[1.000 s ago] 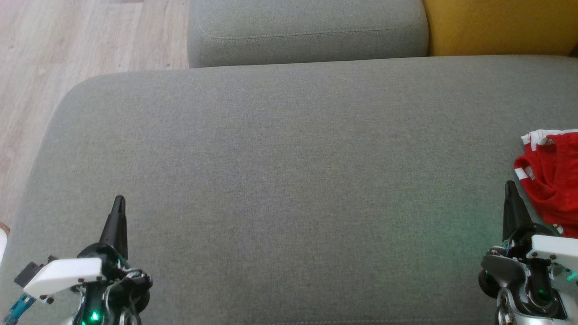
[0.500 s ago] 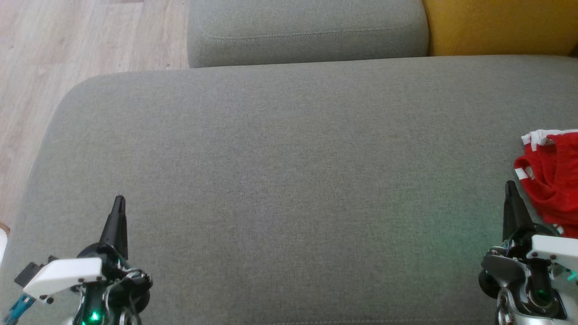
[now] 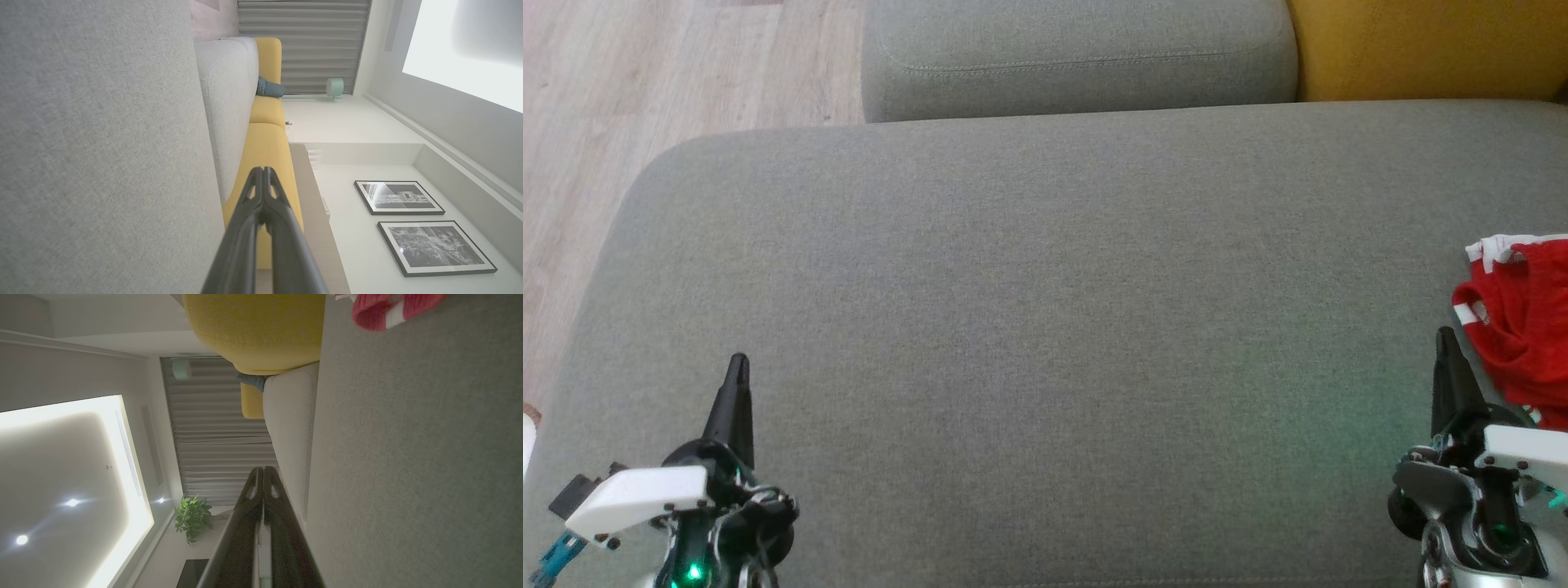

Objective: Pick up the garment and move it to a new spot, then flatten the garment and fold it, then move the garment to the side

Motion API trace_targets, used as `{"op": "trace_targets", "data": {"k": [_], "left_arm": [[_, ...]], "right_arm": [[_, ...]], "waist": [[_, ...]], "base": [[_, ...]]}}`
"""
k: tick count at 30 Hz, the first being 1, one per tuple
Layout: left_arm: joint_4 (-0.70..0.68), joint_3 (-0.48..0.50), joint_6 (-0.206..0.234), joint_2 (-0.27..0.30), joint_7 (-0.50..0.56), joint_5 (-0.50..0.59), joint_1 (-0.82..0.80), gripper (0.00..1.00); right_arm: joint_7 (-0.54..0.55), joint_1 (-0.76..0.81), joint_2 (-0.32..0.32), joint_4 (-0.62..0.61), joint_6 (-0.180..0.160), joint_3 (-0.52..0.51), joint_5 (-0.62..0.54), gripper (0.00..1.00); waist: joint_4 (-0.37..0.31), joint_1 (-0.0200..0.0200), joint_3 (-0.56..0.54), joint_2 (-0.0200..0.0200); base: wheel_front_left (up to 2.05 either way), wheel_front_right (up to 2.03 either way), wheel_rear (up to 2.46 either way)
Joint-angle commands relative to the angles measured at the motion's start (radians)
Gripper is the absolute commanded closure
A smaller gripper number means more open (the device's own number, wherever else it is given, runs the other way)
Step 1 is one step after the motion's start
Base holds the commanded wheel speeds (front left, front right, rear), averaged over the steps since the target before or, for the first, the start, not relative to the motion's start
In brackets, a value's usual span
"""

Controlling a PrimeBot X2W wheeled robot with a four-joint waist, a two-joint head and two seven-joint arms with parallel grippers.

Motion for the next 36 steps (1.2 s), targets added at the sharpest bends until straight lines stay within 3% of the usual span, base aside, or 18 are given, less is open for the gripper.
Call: {"op": "trace_targets", "data": {"k": [1, 36], "left_arm": [[-0.035, 0.035, -0.007, 0.012, 0.008, -0.001, -0.053, 1.00], [-0.035, 0.035, -0.007, 0.012, 0.008, -0.001, -0.053, 1.00]], "right_arm": [[0.006, -0.020, -0.006, -0.038, 0.007, 0.021, 0.007, 1.00], [0.006, -0.020, -0.006, -0.038, 0.007, 0.021, 0.007, 1.00]], "waist": [[0.000, 0.0000, 0.000, 0.0000], [0.000, 0.0000, 0.000, 0.0000]], "base": [[0.00, 0.00, 0.00], [0.00, 0.00, 0.00]]}}
